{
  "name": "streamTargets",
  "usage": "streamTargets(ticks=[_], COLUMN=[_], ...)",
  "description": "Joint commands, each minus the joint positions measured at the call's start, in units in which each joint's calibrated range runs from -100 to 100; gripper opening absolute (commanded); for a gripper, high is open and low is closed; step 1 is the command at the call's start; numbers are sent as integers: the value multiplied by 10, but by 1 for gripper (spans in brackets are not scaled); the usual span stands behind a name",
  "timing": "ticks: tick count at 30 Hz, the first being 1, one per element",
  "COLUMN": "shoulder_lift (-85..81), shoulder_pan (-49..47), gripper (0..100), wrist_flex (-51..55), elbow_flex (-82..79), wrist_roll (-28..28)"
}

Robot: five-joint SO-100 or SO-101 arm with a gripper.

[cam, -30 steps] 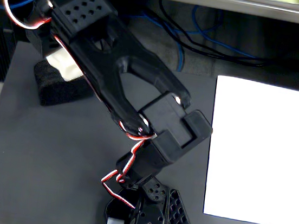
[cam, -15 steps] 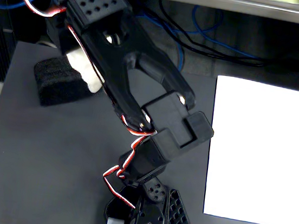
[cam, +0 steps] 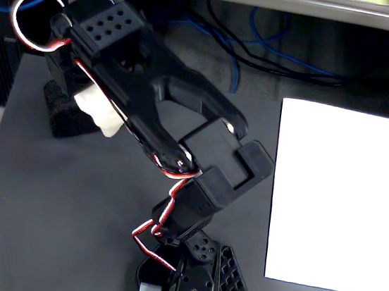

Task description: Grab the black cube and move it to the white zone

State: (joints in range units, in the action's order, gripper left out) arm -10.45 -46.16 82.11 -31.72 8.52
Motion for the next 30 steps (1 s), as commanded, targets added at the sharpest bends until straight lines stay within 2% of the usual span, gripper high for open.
streamTargets(ticks=[1,5,12,13,19,23,27,30], shoulder_lift=[-3,11,222,229,229,228,228,228], shoulder_pan=[4,59,58,58,58,15,17,116], gripper=[42,42,41,38,1,1,1,1], wrist_flex=[-36,-62,-117,-117,-116,-114,-12,35], elbow_flex=[15,5,9,9,17,28,207,267], wrist_roll=[3,-5,-8,-8,-8,-8,-2,-5])
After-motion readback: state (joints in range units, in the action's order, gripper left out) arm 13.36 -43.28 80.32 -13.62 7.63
